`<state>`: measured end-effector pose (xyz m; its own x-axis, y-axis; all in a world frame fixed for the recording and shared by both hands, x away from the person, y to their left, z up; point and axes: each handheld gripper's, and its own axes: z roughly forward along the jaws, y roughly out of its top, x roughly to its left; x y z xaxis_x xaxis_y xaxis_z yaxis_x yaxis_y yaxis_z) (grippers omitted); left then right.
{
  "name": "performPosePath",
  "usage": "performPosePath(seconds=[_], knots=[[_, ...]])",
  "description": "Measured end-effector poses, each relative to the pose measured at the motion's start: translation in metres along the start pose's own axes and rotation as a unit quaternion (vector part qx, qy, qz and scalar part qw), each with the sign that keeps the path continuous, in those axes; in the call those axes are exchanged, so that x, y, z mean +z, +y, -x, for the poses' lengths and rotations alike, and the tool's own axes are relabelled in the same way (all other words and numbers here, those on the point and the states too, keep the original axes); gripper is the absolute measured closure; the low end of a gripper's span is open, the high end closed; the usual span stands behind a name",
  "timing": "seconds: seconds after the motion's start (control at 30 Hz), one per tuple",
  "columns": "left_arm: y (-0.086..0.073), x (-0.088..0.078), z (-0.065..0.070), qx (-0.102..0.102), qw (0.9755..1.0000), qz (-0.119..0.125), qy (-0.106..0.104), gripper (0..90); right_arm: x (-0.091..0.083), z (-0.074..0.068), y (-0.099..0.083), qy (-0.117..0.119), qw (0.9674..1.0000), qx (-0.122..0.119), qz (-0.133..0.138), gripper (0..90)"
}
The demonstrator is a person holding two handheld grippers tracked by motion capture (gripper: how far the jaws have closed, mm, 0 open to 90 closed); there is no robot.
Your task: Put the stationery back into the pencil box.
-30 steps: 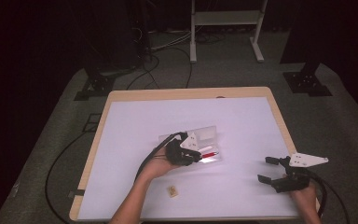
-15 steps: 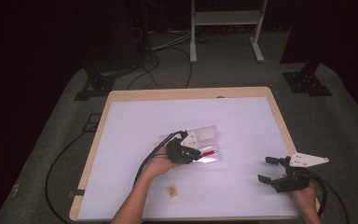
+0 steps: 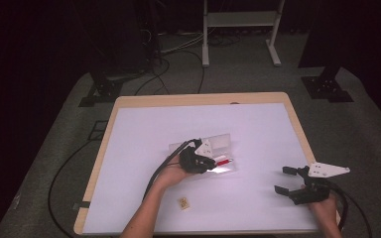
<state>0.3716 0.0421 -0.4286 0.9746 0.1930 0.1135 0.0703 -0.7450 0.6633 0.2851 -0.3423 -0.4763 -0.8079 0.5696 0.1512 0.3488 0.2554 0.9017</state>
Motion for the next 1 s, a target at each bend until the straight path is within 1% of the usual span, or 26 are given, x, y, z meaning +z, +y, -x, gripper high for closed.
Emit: performPosePath(seconds=[0.2,0.27,0.6,0.73,0.87,1.0], knots=[[-0.002,0.004,-0.002,-0.003,1.0,-0.003,0.0,79.5,0.0,0.0,0.0,0.0,1.0,0.0,0.0,13.4],[-0.002,0.005,-0.003,-0.003,1.0,-0.007,0.001,79.6,0.0,0.0,0.0,0.0,1.0,0.0,0.0,13.4],[-0.005,0.01,-0.005,-0.011,0.9999,-0.011,0.0,79.5,0.0,0.0,0.0,0.0,1.0,0.0,0.0,13.4],[-0.006,0.011,-0.005,-0.011,0.9998,-0.015,-0.002,79.5,0.0,0.0,0.0,0.0,1.0,0.0,0.0,13.4],[-0.006,0.012,-0.005,-0.009,0.9998,-0.018,0.0,79.4,0.0,0.0,0.0,0.0,1.0,0.0,0.0,13.4],[-0.006,0.014,-0.006,-0.012,0.9997,-0.02,0.0,79.4,0.0,0.0,0.0,0.0,1.0,0.0,0.0,13.4]])
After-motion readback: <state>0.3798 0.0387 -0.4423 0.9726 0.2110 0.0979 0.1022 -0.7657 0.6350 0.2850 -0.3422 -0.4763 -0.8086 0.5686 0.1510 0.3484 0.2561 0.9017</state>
